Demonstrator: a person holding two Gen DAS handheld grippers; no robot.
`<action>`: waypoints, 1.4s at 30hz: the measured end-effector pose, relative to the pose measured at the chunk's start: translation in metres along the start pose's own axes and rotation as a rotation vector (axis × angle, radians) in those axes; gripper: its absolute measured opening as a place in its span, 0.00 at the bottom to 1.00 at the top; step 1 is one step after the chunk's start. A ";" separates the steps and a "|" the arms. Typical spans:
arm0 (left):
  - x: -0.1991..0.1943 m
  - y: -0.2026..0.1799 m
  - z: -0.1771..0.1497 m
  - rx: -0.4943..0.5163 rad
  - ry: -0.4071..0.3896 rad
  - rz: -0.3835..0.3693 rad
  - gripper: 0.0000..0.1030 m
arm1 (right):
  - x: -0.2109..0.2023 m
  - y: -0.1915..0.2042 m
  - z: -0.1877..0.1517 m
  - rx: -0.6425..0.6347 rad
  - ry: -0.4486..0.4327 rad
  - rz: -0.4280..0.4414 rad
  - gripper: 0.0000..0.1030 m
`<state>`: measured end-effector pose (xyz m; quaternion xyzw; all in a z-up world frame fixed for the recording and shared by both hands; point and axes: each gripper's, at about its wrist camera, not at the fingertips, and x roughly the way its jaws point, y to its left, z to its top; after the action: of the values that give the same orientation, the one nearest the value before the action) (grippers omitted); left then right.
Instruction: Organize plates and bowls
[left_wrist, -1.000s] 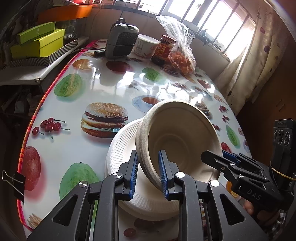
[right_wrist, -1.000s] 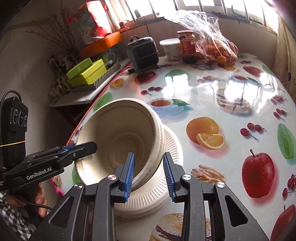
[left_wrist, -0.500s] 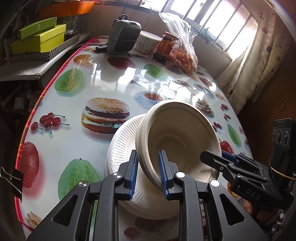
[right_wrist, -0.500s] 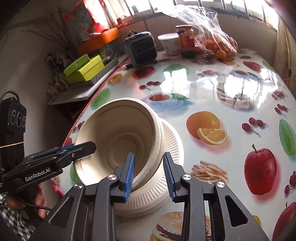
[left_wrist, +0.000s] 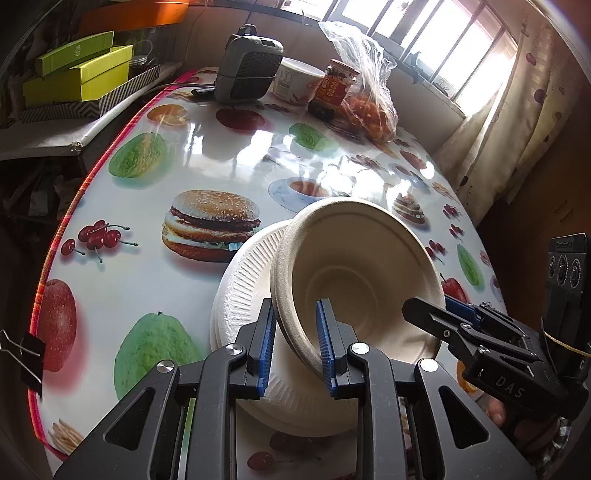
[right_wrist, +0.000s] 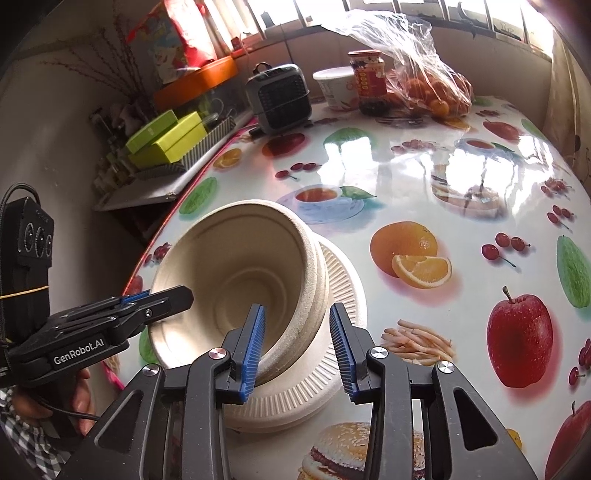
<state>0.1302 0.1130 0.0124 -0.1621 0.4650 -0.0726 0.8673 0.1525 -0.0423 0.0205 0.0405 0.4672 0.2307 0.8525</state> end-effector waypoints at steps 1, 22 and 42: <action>0.000 0.000 0.000 0.000 -0.001 0.000 0.23 | 0.000 0.000 0.000 0.000 -0.001 0.000 0.36; 0.000 0.000 0.000 0.003 -0.009 0.028 0.36 | -0.002 -0.002 0.000 0.004 -0.007 -0.002 0.47; -0.002 -0.003 -0.002 0.017 -0.017 0.037 0.44 | -0.006 0.000 0.002 0.007 -0.014 0.002 0.58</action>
<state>0.1279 0.1104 0.0137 -0.1466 0.4598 -0.0592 0.8738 0.1512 -0.0445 0.0265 0.0455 0.4618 0.2296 0.8555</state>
